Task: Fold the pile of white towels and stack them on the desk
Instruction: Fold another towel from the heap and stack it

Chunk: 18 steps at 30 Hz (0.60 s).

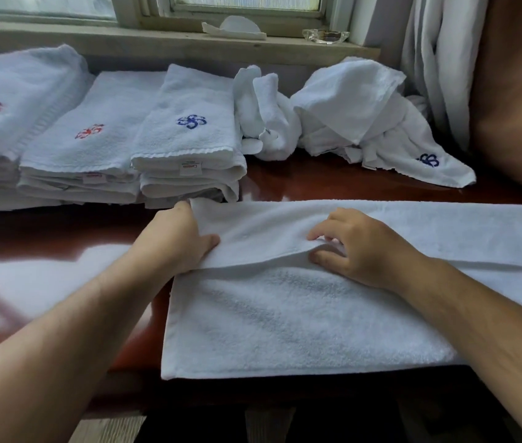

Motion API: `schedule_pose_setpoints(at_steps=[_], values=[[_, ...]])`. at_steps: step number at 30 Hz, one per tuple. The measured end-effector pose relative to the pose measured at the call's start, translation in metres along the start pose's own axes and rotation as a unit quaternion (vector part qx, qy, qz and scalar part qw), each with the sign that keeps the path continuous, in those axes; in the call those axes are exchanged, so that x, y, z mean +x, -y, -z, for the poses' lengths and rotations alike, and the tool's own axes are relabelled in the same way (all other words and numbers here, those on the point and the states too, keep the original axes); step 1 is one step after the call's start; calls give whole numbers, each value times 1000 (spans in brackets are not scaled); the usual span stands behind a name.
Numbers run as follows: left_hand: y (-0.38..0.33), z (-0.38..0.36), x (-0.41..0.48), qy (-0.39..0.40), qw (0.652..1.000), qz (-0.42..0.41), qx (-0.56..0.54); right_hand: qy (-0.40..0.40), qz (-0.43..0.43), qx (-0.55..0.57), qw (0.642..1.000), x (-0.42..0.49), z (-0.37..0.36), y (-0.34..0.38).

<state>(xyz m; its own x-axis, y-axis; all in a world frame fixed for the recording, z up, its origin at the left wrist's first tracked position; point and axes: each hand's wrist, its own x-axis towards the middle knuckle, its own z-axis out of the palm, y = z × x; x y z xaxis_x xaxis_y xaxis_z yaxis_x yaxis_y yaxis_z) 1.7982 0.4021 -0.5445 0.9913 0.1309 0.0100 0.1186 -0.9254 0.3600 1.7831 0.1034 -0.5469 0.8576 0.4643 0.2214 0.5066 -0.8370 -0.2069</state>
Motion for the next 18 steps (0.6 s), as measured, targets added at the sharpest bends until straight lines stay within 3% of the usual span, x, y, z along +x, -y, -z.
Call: schedule_pose_setpoints(at_steps=[6,12,18], values=[[20,2,6,-6,996,22,-89,-105,150,-78,980,-6,-6,17],[19,-6,6,-46,998,18,-36,-69,138,-40,987,-10,-5,15],[13,-18,-4,-105,993,2,-55,-50,98,-1,994,-15,-7,10]])
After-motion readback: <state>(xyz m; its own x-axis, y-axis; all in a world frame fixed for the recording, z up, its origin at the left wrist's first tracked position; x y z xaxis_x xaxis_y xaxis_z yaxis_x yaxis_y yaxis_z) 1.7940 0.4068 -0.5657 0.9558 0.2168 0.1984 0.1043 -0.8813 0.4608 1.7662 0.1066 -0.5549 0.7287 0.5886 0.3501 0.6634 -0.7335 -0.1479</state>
